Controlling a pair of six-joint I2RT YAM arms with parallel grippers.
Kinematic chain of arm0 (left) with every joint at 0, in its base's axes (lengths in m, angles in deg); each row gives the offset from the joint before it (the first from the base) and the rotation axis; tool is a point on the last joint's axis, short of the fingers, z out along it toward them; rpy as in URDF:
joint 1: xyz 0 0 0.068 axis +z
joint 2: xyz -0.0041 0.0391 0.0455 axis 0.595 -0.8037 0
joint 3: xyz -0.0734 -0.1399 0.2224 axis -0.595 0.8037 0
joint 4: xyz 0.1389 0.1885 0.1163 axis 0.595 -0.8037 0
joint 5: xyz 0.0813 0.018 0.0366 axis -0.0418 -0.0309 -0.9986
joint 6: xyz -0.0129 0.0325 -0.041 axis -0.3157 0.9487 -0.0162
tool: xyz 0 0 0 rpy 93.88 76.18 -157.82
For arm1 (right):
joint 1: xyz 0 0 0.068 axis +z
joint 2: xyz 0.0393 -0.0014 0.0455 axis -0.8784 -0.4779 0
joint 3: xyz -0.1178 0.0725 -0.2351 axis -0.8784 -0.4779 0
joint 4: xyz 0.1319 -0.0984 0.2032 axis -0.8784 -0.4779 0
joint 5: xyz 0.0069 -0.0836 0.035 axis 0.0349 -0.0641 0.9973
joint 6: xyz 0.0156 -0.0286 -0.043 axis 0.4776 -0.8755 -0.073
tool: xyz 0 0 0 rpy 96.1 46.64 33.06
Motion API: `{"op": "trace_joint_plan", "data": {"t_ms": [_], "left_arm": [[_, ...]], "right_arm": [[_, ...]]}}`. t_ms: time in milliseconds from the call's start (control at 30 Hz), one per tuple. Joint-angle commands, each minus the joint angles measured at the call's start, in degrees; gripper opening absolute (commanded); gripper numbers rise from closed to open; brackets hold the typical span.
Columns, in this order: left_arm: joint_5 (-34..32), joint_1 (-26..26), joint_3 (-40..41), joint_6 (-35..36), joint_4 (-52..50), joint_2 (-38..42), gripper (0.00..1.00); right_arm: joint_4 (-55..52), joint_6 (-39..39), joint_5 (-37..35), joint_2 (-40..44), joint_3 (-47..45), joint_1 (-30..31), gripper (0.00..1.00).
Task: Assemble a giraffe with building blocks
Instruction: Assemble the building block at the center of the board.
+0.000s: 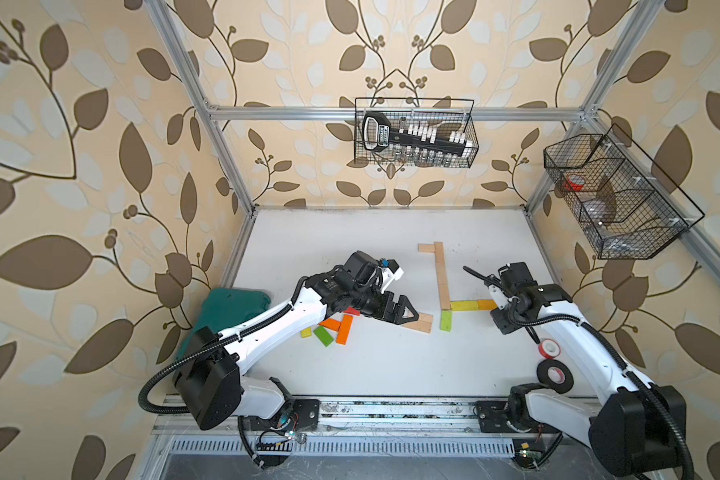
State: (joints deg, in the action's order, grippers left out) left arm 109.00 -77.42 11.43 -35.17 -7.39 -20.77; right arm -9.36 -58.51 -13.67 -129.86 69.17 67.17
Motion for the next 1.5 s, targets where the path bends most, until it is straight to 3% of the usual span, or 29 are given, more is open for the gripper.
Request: {"op": "trace_joint_plan", "data": {"t_ms": [0, 333, 800, 1000, 1267, 1467], "left_arm": [[1.5, -0.3, 0.3, 0.2, 1.4, 1.4, 0.99], [0.9, -0.3, -0.4, 1.5, -0.3, 2.2, 0.99], [0.4, -0.4, -1.0, 2.2, -1.2, 1.6, 0.99], [0.4, -0.3, -1.0, 2.1, -1.1, 1.4, 0.99], [0.7, -0.3, -0.9, 2.0, -0.9, 1.9, 0.99], [1.1, -0.4, -0.4, 1.4, 0.1, 2.4, 0.99]], "right_arm": [[2.3, -1.5, -1.1, -2.2, -1.6, -0.3, 0.00], [9.1, -2.2, -3.5, -12.9, -1.5, -3.5, 0.00], [14.5, -3.0, -5.9, -17.8, -3.2, -6.0, 0.00], [15.5, -3.1, -5.6, -18.2, -3.8, -6.0, 0.09], [16.0, -2.8, -6.6, -17.7, -4.7, -6.1, 0.33], [16.0, -2.3, -5.7, -16.4, -5.7, -6.2, 0.37]]}}
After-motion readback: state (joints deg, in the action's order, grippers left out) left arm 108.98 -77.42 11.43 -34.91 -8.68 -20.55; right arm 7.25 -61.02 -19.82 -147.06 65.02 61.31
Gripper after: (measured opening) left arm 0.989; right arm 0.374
